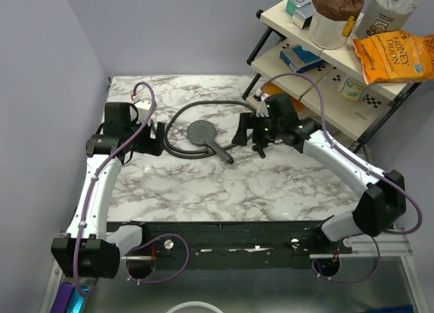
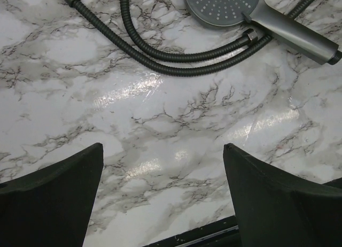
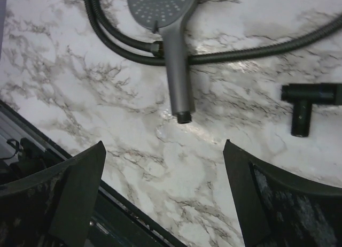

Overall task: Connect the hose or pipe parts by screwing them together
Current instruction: Pick up the bathroom fixture from the center of the board.

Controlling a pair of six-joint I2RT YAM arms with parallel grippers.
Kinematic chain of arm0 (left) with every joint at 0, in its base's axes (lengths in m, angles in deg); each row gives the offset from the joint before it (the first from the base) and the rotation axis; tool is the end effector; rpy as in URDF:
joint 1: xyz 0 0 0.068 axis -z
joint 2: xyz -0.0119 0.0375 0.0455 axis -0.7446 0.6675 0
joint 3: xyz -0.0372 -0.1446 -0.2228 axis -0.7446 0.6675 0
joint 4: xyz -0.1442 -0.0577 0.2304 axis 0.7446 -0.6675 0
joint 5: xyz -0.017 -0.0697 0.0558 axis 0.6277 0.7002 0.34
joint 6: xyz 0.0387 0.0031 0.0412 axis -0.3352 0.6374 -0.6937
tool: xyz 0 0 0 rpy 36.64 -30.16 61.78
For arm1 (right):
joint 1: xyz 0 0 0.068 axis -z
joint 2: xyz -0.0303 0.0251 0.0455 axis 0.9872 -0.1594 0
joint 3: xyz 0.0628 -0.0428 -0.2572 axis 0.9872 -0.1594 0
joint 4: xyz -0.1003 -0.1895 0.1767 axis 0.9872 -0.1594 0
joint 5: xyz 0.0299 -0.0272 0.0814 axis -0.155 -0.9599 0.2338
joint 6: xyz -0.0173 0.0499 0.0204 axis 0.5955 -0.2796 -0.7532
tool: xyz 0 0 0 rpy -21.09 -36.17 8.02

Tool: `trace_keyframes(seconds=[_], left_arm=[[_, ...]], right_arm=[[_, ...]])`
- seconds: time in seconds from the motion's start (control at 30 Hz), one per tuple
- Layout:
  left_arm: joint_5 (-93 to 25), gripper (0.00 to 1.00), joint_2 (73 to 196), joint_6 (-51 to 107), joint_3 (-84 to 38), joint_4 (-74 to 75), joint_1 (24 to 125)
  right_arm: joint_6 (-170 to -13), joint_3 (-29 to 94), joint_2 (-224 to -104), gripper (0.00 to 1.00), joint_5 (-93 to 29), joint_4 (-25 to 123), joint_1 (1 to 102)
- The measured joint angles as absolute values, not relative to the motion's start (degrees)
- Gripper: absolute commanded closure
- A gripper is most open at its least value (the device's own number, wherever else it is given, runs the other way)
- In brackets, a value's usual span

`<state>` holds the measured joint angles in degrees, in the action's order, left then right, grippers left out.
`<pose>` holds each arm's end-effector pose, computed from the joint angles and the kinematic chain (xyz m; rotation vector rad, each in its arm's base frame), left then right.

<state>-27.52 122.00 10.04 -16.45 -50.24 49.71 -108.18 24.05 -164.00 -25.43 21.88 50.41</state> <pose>0.2383 -0.0168 0.3357 0.2805 2.3372 -0.2712 0.2827 0.1769 0.2904 -0.2722 2.3762 0.7447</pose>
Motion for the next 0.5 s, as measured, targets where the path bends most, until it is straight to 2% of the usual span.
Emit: trace_keyframes(seconds=[0.17,0.5], left_arm=[[-26.8,0.01,122.4,10.3,-16.0,-49.5,49.7],[-24.3,0.01,122.4,11.2,-16.0,-48.7,49.0]], right_arm=[[-105.9,36.4,-174.4,0.00,-28.7,21.4,42.1],[-100.2,47.2,-189.4,0.00,-43.7,17.2,31.9]])
